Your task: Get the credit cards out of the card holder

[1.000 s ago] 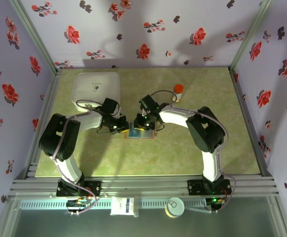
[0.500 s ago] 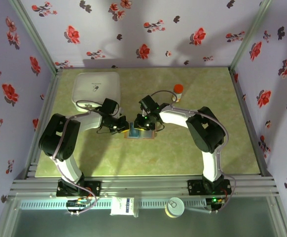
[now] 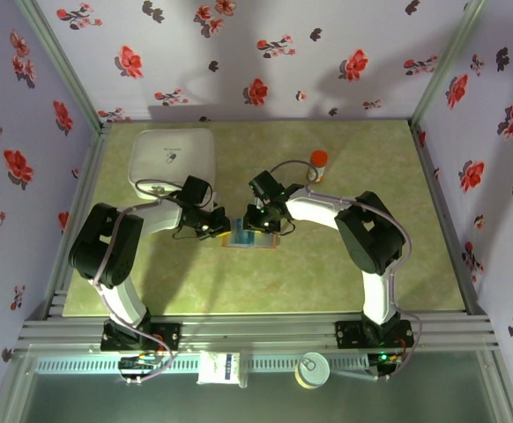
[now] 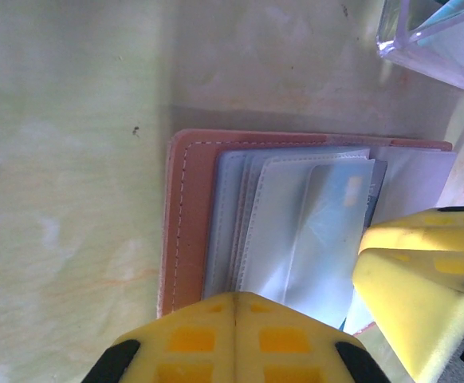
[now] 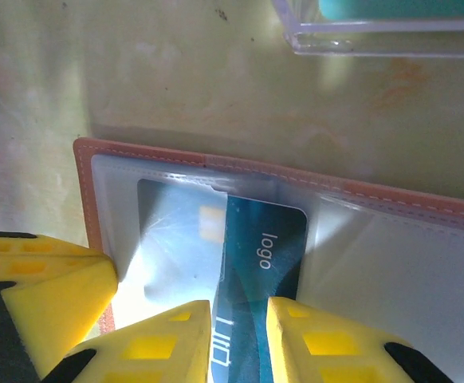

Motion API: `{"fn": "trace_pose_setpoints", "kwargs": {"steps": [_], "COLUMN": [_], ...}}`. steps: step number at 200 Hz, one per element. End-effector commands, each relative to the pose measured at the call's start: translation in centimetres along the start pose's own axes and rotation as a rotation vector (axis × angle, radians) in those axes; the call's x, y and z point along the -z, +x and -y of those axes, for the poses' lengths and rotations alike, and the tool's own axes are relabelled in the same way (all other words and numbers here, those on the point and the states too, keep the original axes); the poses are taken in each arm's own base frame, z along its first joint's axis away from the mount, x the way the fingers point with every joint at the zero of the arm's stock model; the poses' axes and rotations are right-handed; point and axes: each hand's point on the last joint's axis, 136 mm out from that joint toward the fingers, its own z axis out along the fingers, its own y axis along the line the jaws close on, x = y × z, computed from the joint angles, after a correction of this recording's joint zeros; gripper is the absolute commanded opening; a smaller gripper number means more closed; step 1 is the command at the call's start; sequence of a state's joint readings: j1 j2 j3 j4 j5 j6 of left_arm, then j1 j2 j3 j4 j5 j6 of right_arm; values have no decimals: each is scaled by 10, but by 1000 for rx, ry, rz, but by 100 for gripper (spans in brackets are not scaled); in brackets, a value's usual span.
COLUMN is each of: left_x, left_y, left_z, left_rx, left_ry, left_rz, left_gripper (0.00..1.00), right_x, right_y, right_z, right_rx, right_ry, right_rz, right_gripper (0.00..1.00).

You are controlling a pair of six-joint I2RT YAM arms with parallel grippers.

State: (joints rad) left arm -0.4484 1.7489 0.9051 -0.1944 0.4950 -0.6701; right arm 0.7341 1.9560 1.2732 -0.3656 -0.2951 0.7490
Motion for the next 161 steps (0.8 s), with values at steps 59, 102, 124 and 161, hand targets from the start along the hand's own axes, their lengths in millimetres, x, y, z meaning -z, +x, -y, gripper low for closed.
{"fn": "trace_pose_setpoints", "kwargs": {"steps": [59,102,124,161], "left_x": [18,21,14,0], "left_y": [3,-2,0,5], "left_z": [9,28,31,30], "left_rx": [10,-21,-33,-41], "left_ry": [10,29,22,5], "left_rz": [3,9,-8,-41], "left_gripper": [3,3,2,1], "right_x": [21,21,19,15], "right_y": [1,2,3,4], "right_z": [-6,-6,-2,3], "right_rx": [30,19,13,8], "right_ry": [-3,-15,-3,2], "right_rz": [30,35,30,18], "right_gripper": [27,27,27,27]}}
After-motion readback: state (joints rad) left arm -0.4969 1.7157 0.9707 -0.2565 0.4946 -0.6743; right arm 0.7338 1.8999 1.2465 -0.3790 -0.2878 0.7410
